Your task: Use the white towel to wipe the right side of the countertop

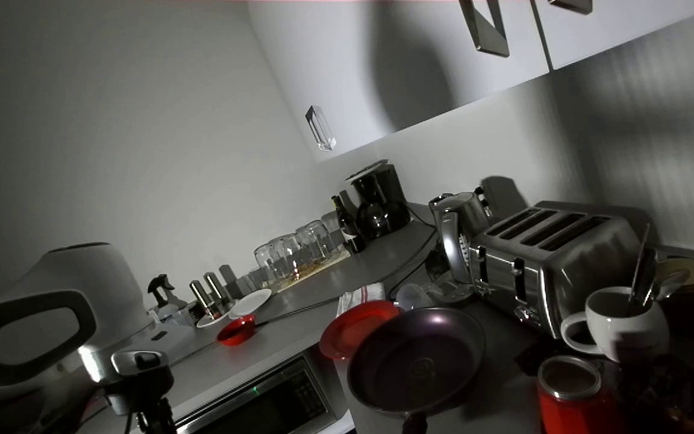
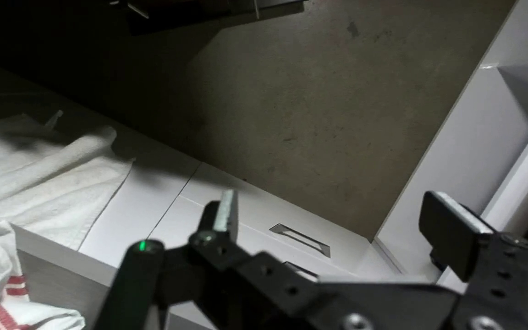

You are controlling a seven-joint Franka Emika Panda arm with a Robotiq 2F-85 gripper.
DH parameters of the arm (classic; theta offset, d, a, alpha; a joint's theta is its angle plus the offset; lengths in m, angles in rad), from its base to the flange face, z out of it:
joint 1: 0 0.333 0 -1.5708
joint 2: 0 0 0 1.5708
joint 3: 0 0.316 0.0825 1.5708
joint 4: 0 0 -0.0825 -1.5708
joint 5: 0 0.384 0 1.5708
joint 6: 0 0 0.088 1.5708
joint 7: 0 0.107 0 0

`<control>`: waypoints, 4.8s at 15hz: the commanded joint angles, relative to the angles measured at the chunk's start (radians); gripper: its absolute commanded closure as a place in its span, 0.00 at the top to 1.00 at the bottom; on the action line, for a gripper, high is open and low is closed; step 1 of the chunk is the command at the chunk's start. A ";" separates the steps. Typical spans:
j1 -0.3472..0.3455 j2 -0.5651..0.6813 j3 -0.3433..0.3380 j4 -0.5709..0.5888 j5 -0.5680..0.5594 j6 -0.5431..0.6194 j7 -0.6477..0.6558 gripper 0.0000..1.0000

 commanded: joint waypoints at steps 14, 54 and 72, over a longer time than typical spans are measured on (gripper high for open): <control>-0.193 0.016 -0.151 0.012 -0.253 0.251 0.015 1.00; -0.389 0.393 -0.390 0.320 0.639 0.074 -0.152 1.00; -0.395 0.499 -0.463 0.292 0.625 0.231 0.095 1.00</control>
